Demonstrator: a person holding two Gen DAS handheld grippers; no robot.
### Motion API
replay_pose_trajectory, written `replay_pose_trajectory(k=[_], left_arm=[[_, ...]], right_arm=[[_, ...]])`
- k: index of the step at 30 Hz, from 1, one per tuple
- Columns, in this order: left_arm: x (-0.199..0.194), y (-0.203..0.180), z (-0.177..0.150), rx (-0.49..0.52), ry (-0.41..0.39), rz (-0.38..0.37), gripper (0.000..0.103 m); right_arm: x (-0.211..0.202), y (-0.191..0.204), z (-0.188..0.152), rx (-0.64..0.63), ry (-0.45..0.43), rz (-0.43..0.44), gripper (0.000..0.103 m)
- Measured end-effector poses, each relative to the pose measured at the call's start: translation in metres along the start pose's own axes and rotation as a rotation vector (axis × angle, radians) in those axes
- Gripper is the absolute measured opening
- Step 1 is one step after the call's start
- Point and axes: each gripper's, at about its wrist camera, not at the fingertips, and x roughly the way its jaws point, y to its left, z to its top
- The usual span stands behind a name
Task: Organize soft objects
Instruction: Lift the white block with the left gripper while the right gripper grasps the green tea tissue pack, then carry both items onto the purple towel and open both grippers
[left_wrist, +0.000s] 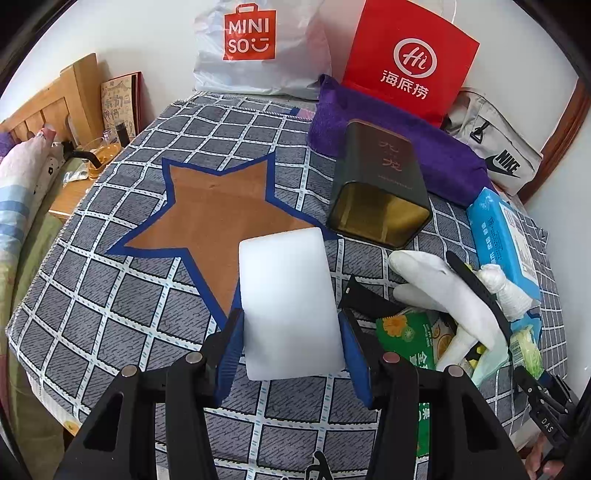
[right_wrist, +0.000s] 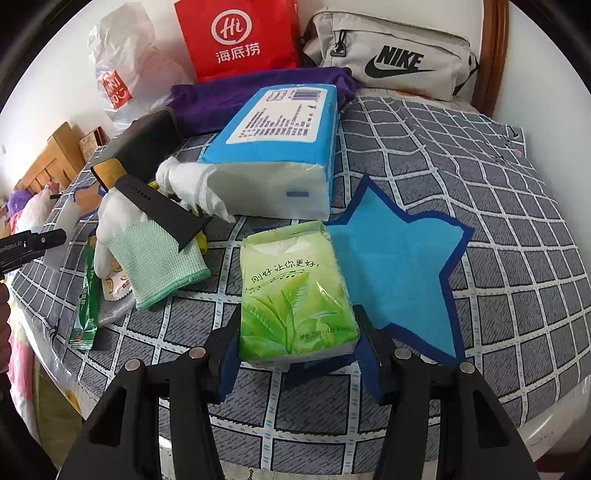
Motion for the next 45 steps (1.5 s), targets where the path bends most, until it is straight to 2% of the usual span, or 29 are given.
replay_pose_trajectory(k=[4, 11, 15, 18, 30, 45], left_arm=[[-0.008, -0.003, 0.006, 0.001, -0.010, -0.002, 0.048], [-0.020, -0.012, 0.023, 0.012, -0.036, -0.058, 0.048], [-0.021, -0.016, 0.036, 0.007, -0.032, -0.101, 0.048], [-0.021, -0.021, 0.045, 0.015, -0.038, -0.102, 0.048], [-0.011, -0.042, 0.110, 0.054, -0.069, -0.092, 0.049], [0.054, -0.075, 0.199, 0.060, -0.007, -0.131, 0.049]], right_arm=[[-0.011, -0.004, 0.006, -0.004, -0.019, 0.017, 0.054], [-0.042, -0.001, 0.020, -0.038, -0.081, 0.074, 0.054], [-0.059, -0.002, 0.038, -0.046, -0.136, 0.091, 0.054], [-0.060, -0.004, 0.054, -0.041, -0.145, 0.078, 0.054], [-0.039, 0.007, 0.139, -0.023, -0.178, 0.092, 0.054], [0.026, 0.011, 0.236, -0.041, -0.165, 0.096, 0.054]])
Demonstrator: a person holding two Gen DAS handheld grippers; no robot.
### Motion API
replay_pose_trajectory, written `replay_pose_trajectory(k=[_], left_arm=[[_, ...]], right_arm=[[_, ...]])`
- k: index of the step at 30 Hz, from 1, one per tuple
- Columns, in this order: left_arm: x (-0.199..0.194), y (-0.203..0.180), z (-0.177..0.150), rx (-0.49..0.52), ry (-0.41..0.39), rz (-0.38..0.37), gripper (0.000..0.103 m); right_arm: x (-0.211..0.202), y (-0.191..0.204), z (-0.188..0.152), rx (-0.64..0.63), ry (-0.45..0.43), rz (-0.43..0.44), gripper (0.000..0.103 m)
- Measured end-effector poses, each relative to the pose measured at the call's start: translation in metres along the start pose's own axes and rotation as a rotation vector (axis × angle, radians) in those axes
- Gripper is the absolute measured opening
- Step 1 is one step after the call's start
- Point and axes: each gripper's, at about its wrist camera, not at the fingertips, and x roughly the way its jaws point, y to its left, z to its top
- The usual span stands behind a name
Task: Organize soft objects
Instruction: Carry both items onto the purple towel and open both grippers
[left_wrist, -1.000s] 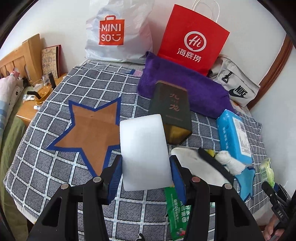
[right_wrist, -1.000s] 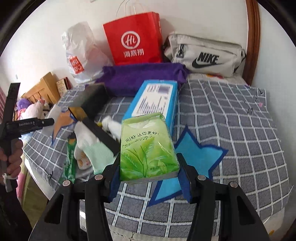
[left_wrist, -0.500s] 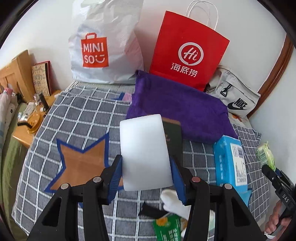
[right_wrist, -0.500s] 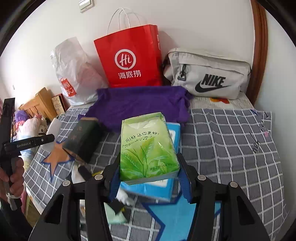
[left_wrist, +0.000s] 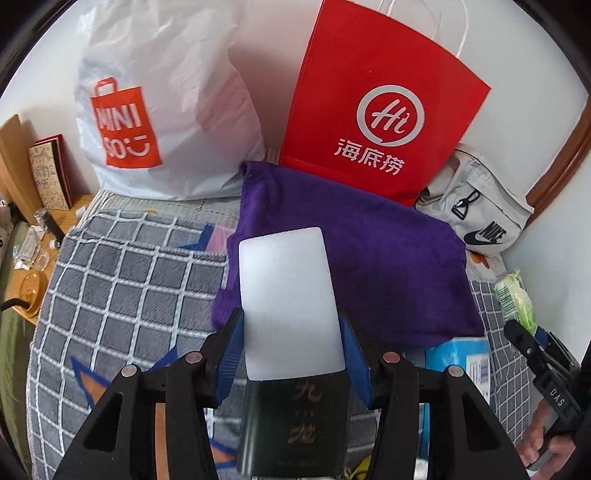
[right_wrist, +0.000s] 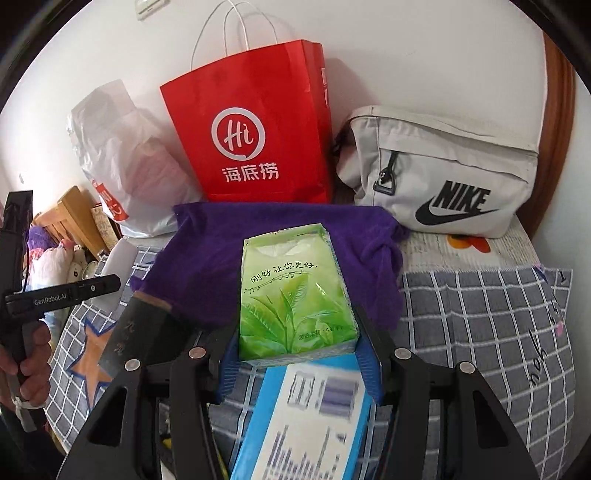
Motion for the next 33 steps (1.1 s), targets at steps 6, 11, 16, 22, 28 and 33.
replay_pose_trajectory(k=[6, 11, 16, 22, 28, 33], left_arm=[[0.032, -0.005, 0.025, 0.018, 0.031, 0.009, 0.049], [0.060, -0.007, 0.044, 0.019, 0.062, 0.004, 0.049], [0.088, -0.011, 0.060, 0.003, 0.093, 0.011, 0.049], [0.106, -0.005, 0.067, -0.016, 0.105, 0.028, 0.049], [0.120, -0.005, 0.070, -0.006, 0.127, 0.024, 0.049], [0.124, -0.005, 0.070, -0.014, 0.134, 0.016, 0.050]], right_arm=[[0.040, -0.010, 0.018, -0.016, 0.034, -0.012, 0.054], [0.071, -0.017, 0.033, -0.025, 0.083, -0.003, 0.054], [0.100, -0.019, 0.047, -0.037, 0.112, 0.006, 0.054], [0.130, -0.021, 0.052, -0.059, 0.164, 0.006, 0.054], [0.148, -0.033, 0.045, -0.034, 0.214, 0.009, 0.054], [0.157, -0.039, 0.043, 0.004, 0.238, 0.038, 0.054]])
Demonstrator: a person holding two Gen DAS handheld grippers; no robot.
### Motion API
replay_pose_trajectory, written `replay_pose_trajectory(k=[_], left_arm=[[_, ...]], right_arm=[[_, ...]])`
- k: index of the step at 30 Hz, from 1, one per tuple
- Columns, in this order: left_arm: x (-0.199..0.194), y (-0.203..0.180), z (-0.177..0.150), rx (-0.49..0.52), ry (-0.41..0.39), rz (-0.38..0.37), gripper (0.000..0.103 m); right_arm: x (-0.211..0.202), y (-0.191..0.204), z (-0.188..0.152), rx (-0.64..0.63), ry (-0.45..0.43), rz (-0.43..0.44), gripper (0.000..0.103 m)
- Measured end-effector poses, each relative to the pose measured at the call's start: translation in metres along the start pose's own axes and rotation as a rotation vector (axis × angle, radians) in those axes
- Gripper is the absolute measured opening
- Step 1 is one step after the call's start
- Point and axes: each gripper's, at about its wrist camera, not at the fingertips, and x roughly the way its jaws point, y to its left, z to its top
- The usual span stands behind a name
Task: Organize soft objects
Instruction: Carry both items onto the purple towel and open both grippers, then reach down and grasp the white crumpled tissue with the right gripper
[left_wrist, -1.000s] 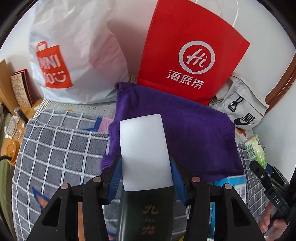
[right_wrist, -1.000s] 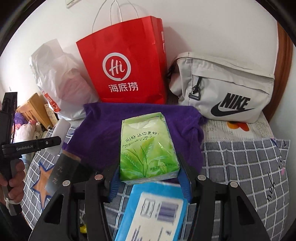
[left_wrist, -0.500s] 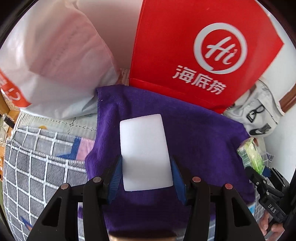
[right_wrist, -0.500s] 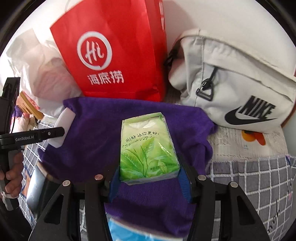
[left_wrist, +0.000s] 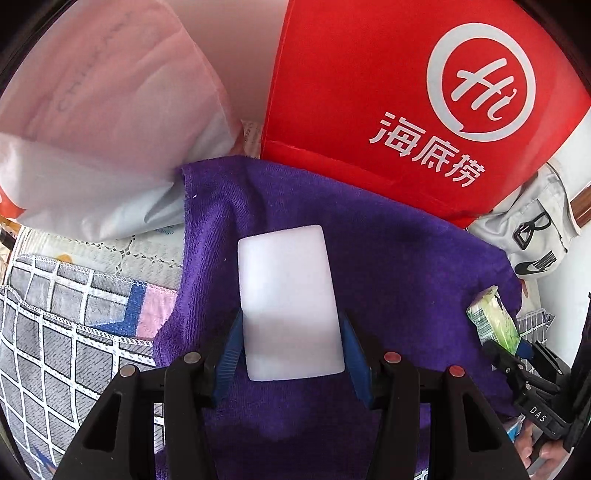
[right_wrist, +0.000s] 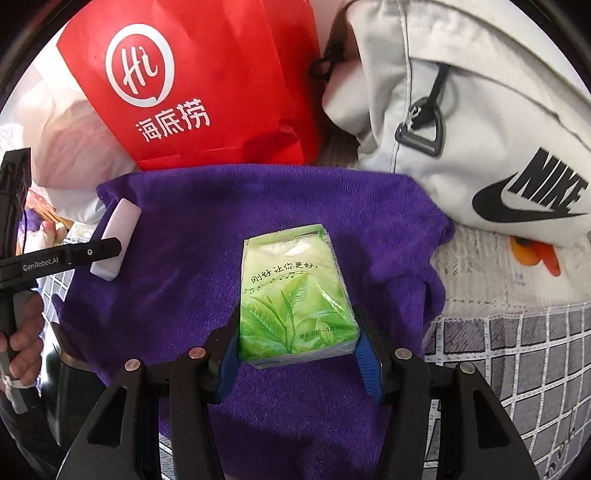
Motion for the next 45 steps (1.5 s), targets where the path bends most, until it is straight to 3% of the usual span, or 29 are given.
replay_pose_trajectory(k=[3, 7, 12, 19, 25, 30, 35, 38, 42, 45], left_arm=[[0.005, -0.005, 0.002, 0.001, 0.009, -0.014, 0.052], [0.012, -0.011, 0.003, -0.006, 0.034, -0.041, 0.071], [0.003, -0.014, 0.002, -0.003, 0.027, -0.016, 0.072], [-0.048, -0.018, -0.019, 0.002, -0.069, 0.005, 0.072], [-0.090, -0.003, -0.054, 0.002, -0.091, -0.034, 0.070], [-0.122, -0.001, -0.097, 0.043, -0.096, -0.035, 0.070], [-0.147, 0.011, -0.144, 0.029, -0.104, -0.052, 0.071], [-0.157, 0.017, -0.171, 0.022, -0.117, -0.053, 0.071], [-0.162, 0.024, -0.199, 0.020, -0.123, -0.048, 0.071], [-0.162, 0.033, -0.216, -0.006, -0.109, -0.068, 0.071]], right_arm=[[0.001, -0.002, 0.001, 0.016, 0.000, 0.014, 0.057], [-0.001, -0.002, 0.002, 0.027, -0.006, 0.037, 0.071], [-0.023, 0.003, 0.000, -0.014, -0.073, 0.018, 0.075], [-0.067, 0.019, -0.016, -0.019, -0.163, -0.038, 0.075], [-0.105, 0.039, -0.052, 0.000, -0.170, -0.008, 0.075], [-0.142, 0.063, -0.106, -0.060, -0.193, 0.057, 0.075], [-0.162, 0.083, -0.156, -0.093, -0.189, 0.078, 0.071], [-0.162, 0.091, -0.175, -0.120, -0.169, 0.090, 0.061], [-0.151, 0.110, -0.195, -0.219, -0.131, 0.031, 0.047], [-0.142, 0.122, -0.202, -0.270, -0.112, 0.002, 0.047]])
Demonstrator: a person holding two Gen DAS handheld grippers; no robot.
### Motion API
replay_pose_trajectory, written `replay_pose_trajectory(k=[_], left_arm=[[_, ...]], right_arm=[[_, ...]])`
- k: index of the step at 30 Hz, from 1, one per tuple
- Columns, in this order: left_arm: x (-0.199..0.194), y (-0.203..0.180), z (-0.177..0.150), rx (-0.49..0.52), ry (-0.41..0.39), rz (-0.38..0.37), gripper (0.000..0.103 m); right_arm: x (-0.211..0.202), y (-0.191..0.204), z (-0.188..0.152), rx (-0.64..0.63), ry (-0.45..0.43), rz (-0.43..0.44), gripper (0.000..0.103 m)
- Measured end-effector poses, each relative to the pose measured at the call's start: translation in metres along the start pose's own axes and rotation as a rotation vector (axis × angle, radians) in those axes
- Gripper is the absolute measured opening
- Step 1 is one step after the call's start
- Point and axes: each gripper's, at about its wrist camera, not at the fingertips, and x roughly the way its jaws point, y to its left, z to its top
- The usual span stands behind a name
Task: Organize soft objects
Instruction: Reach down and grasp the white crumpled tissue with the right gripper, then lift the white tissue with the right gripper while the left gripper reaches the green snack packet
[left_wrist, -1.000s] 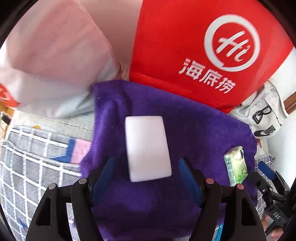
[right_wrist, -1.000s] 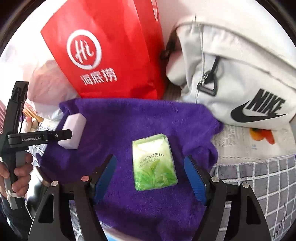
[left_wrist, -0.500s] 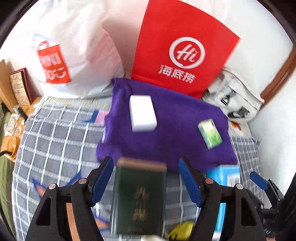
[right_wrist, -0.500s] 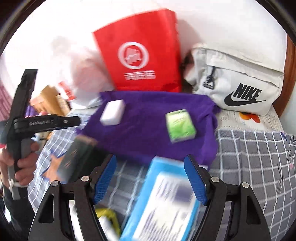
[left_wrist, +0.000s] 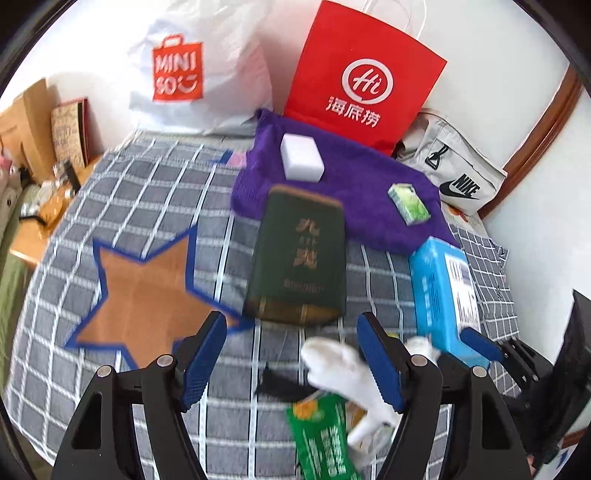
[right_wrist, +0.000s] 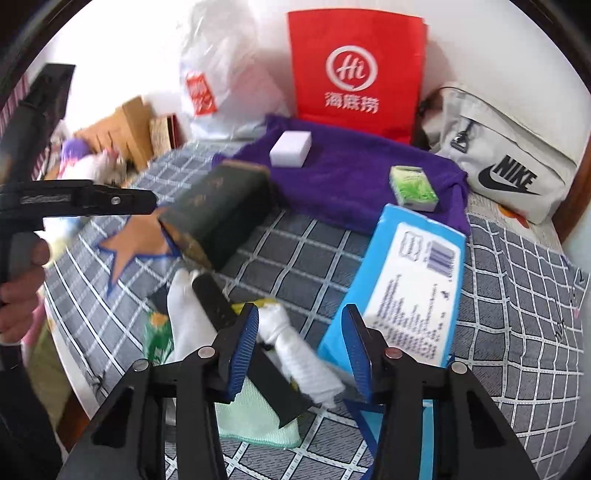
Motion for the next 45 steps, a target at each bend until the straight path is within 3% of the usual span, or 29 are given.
replay_pose_trajectory(k=[8, 12, 15, 20, 24, 35, 40, 45], left_arm=[[-0.008, 0.013, -0.022, -0.019, -0.003, -0.006, 0.071], [-0.009, 0.023, -0.032, -0.041, -0.005, 0.011, 0.071], [-0.007, 0.030, -0.038, -0.056, 0.009, 0.016, 0.071], [0.000, 0.031, -0.050, -0.057, 0.036, 0.024, 0.071], [0.006, 0.026, -0.064, -0.027, 0.064, 0.029, 0.071], [0.026, 0.007, -0.098, 0.008, 0.148, 0.022, 0.071], [0.029, -0.006, -0.110, 0.042, 0.156, 0.028, 0.072], [0.034, -0.024, -0.115, 0.087, 0.163, 0.047, 0.079]], right_arm=[[0.023, 0.023, 0.002, -0.107, 0.069, -0.078, 0.046], [0.040, 0.036, 0.001, -0.197, 0.136, -0.112, 0.021], [0.034, 0.035, -0.001, -0.192, 0.105, -0.122, 0.018], [0.000, 0.027, 0.000, -0.079, -0.007, -0.054, 0.018], [-0.020, 0.021, -0.008, -0.004, -0.060, -0.049, 0.019], [-0.060, -0.010, -0.056, 0.169, -0.094, 0.010, 0.019], [-0.053, -0.026, -0.088, 0.226, -0.061, -0.027, 0.019], [-0.035, -0.046, -0.104, 0.311, -0.027, -0.037, 0.019]])
